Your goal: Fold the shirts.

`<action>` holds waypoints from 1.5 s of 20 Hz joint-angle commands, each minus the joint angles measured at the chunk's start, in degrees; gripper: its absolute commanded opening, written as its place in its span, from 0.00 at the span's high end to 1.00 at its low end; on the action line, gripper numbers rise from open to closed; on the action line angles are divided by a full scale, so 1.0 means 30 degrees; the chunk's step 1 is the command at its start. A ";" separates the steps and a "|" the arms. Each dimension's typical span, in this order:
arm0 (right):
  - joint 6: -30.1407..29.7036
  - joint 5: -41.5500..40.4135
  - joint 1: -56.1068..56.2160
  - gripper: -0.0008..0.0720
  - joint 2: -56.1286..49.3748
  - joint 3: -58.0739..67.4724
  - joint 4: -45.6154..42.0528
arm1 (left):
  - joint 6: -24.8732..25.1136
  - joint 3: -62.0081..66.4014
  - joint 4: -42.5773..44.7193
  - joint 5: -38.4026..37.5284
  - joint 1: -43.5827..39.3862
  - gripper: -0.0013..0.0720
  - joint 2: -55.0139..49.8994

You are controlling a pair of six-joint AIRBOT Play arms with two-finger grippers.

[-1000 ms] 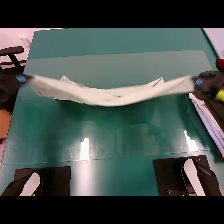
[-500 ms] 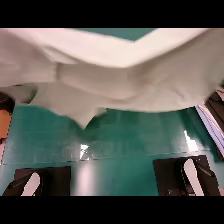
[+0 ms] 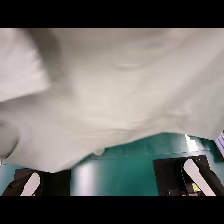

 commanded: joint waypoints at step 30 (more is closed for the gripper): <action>-0.5472 -0.5880 0.9049 0.97 -1.1657 -0.5537 -0.3381 | 0.7526 -0.9398 -0.0525 0.7300 -0.6812 0.95 -0.9610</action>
